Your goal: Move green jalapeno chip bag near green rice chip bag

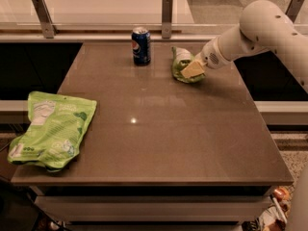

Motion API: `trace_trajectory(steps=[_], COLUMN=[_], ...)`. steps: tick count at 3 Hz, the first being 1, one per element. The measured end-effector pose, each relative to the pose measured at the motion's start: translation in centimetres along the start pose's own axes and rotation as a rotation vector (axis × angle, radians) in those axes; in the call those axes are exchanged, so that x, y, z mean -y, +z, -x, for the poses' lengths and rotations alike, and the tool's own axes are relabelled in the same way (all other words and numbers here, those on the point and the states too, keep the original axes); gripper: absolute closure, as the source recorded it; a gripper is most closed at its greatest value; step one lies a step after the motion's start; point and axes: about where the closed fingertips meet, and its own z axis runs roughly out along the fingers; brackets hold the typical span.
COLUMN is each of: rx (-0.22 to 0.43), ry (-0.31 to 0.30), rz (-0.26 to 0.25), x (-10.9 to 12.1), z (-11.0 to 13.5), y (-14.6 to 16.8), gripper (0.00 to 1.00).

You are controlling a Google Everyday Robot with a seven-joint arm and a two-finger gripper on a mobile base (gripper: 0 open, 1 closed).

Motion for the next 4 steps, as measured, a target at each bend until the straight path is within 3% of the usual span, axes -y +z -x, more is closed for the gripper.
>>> trace_trajectory(steps=[4], rx=[0.000], ry=[0.000], rz=[0.000], x=[-0.02], z=[0.04], y=[-0.03], gripper=[1.00])
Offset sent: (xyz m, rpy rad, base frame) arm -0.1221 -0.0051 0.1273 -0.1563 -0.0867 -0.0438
